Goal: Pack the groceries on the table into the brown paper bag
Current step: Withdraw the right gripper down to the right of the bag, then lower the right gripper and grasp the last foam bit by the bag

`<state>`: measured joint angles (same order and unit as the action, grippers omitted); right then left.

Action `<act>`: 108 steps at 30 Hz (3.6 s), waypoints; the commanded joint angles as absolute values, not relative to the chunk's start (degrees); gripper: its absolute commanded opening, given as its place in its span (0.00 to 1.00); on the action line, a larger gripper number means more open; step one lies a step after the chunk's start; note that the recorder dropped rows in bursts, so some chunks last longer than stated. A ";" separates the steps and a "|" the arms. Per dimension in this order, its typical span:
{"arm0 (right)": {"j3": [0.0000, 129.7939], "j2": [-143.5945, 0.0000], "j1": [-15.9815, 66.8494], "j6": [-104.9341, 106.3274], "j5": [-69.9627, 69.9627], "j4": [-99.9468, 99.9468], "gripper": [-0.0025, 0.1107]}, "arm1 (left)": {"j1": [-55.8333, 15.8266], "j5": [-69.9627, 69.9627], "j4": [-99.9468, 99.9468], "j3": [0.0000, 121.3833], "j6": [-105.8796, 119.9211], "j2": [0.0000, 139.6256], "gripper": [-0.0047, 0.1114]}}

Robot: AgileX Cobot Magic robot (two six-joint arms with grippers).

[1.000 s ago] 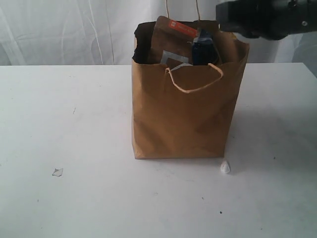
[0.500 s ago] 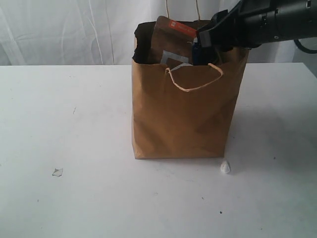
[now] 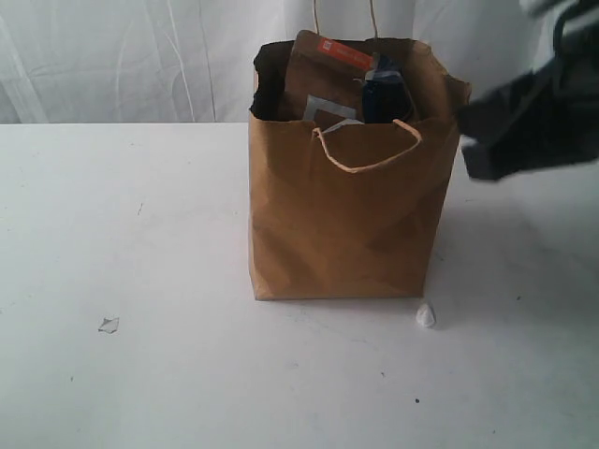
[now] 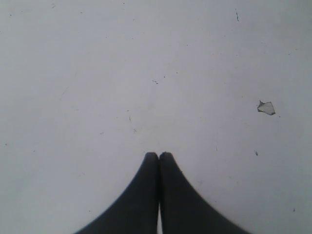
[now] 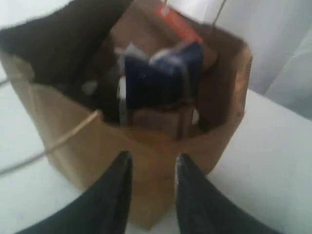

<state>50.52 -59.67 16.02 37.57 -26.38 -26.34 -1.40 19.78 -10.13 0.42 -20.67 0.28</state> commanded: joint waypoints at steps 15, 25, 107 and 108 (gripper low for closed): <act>20.13 -54.86 15.94 3.85 17.03 -15.74 0.13 | -1.74 21.99 -10.11 0.00 -20.72 0.00 0.04; 17.53 -57.44 15.94 6.15 11.19 -15.61 0.30 | -1.74 21.99 -10.11 0.00 -20.72 0.00 0.04; 46.26 -67.13 21.13 16.69 -54.89 -20.95 0.06 | -1.74 21.99 -10.11 0.00 -20.72 0.00 0.04; 46.84 -62.78 21.13 16.69 -55.59 -24.52 0.06 | -1.74 21.99 -10.11 0.00 -20.72 0.00 0.04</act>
